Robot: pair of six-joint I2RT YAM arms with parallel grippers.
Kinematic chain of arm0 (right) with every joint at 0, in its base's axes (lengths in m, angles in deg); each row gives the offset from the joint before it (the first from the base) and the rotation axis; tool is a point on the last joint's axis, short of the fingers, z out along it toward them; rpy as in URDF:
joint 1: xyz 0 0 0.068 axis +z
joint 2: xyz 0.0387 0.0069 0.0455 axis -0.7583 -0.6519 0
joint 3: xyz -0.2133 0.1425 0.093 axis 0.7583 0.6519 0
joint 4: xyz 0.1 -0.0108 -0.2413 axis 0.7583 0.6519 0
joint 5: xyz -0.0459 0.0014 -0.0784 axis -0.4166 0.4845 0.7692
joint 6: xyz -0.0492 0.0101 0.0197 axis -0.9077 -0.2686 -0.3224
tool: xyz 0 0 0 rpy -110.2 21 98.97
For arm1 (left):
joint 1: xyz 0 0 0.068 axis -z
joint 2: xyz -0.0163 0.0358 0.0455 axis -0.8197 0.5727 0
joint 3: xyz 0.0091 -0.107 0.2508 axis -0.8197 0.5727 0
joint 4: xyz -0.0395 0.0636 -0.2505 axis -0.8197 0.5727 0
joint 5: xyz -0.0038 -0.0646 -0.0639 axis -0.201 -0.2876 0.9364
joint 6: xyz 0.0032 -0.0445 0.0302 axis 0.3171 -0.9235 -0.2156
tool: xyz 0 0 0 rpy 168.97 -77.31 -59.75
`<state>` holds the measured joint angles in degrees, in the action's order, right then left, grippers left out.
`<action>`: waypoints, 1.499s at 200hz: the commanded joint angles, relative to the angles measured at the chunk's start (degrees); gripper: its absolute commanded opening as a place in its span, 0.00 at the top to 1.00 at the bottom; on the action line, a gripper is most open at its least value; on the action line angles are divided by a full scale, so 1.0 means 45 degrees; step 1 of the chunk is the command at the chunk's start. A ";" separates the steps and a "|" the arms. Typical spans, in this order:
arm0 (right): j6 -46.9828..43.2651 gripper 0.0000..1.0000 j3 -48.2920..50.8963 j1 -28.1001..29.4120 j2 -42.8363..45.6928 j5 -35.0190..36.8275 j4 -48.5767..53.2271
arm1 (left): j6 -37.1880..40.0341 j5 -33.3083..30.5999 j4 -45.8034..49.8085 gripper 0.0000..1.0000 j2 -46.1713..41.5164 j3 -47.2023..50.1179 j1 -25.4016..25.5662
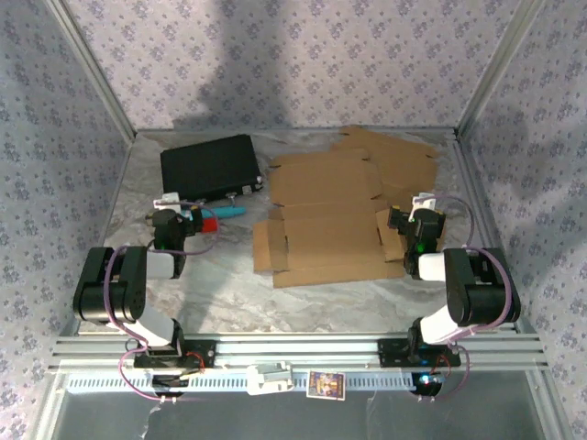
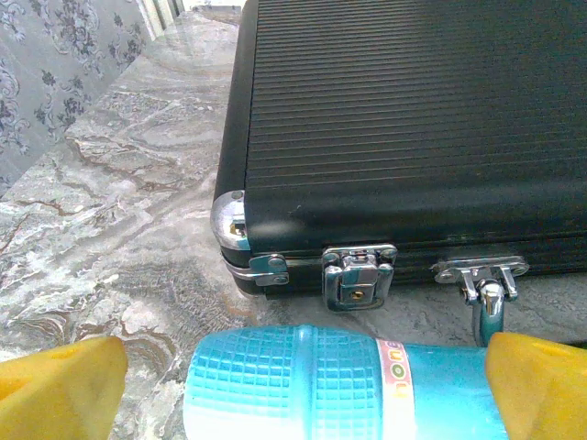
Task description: Fold the paper box
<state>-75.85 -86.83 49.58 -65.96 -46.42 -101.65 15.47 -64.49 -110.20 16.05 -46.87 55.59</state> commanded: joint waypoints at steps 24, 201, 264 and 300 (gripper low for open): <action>-0.0031 0.01 -0.0162 -0.0039 -0.0099 0.0194 -0.0049 | 0.0115 0.0098 -0.0142 0.00 0.0025 -0.0267 0.0065; -0.0031 0.01 0.0007 -0.0035 -0.0016 0.0149 -0.0265 | 0.0164 0.0236 -0.0174 0.00 -0.0056 -0.0217 0.0067; -0.0129 0.01 -0.0025 0.1014 0.2580 0.2711 0.1606 | 0.1297 -0.1652 0.2572 0.00 -0.2843 -0.0810 0.1553; -0.0515 0.01 -0.3028 0.1704 0.6086 0.4495 0.5218 | 0.1339 -0.3958 0.4096 0.00 -0.4740 -0.2560 0.3338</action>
<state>-76.92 -87.90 55.75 -46.71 -34.66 -91.34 19.19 -73.10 -96.80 -1.20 -51.46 65.93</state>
